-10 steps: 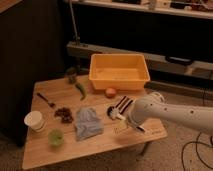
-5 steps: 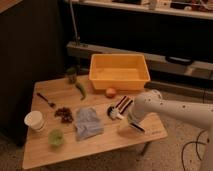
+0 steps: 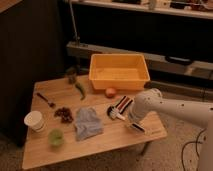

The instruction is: Wipe table surface with brush

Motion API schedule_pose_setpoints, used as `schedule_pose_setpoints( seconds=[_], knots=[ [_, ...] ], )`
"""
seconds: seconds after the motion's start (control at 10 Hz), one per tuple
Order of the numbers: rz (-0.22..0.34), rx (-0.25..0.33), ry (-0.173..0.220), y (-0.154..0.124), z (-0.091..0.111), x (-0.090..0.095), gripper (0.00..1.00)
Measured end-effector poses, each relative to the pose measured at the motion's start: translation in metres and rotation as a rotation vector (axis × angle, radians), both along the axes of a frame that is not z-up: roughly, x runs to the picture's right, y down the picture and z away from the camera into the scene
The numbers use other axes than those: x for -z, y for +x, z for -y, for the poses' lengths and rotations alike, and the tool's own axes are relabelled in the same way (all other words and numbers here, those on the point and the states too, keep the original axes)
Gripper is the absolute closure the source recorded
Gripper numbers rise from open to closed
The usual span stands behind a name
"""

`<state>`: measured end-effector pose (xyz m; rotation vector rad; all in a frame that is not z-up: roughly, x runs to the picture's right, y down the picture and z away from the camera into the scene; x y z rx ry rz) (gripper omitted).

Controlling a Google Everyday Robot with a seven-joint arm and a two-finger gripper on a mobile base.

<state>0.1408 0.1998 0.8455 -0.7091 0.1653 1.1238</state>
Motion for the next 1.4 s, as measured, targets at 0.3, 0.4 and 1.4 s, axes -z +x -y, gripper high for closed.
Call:
schedule_pose_setpoints(
  seconds=[0.3,0.4,1.4],
  knots=[
    [0.006,-0.02,-0.033,-0.003,0.007,0.005,1.0],
    [0.007,-0.02,-0.042,-0.008,0.012,0.008,1.0],
    [-0.199,0.332,0.283,-0.089,0.069,0.099,1.0]
  ],
)
